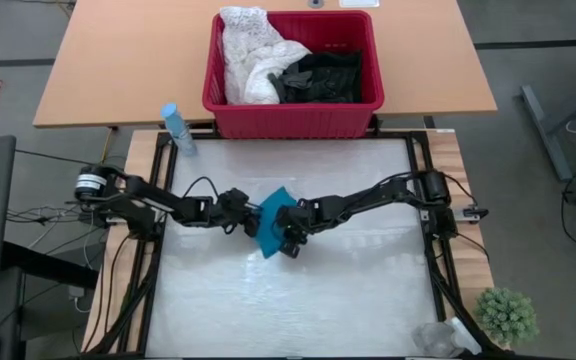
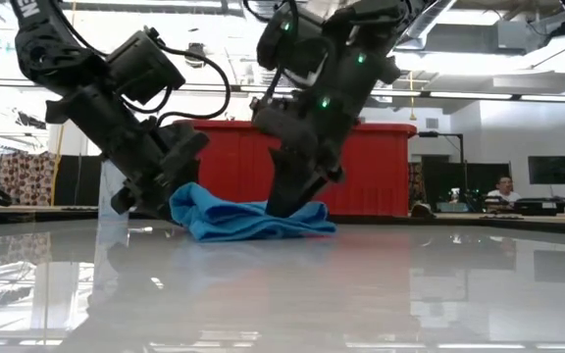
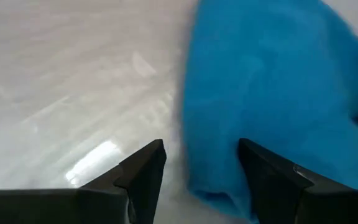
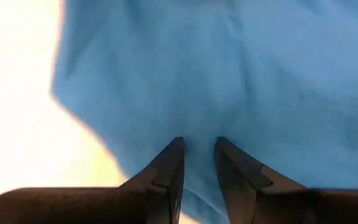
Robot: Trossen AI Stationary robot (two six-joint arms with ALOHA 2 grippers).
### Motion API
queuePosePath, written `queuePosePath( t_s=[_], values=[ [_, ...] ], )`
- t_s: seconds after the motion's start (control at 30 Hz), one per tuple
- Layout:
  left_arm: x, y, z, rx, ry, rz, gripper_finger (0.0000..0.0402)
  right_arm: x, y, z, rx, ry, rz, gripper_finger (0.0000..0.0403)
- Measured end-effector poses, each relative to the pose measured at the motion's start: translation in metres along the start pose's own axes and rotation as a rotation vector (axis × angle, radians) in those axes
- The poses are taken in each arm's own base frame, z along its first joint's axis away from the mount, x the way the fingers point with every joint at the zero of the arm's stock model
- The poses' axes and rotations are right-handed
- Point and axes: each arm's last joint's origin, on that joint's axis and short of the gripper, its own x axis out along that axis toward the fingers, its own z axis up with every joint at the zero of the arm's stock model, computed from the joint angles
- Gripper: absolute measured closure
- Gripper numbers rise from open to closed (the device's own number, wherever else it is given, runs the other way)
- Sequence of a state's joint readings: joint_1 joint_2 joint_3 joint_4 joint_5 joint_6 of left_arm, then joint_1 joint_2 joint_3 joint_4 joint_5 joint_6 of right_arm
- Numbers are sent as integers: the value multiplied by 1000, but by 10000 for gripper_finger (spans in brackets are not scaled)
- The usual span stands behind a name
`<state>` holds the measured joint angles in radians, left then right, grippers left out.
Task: Fold laundry
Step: Fold the blue shorts
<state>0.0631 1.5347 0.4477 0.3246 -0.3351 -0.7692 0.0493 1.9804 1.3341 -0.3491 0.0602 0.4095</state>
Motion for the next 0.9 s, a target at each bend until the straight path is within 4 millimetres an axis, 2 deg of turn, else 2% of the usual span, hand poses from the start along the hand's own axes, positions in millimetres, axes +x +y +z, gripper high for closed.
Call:
queuePosePath(
  t_s=[0.23,0.43,0.53,0.7,0.9],
  values=[
    [-7,6,18,-56,-44,-23,203,-65,2,20,-20,-125,62,285],
    [-18,11,38,-67,-115,-44,203,-114,-9,20,-49,-126,36,285],
    [-21,15,46,-97,-149,-52,203,-128,-15,14,-47,-74,11,285],
    [-20,22,53,-67,-103,-120,191,-147,-19,5,-65,-15,-21,282],
    [-20,20,66,55,-90,-160,157,-172,-28,-17,-107,150,-79,246]
  ],
)
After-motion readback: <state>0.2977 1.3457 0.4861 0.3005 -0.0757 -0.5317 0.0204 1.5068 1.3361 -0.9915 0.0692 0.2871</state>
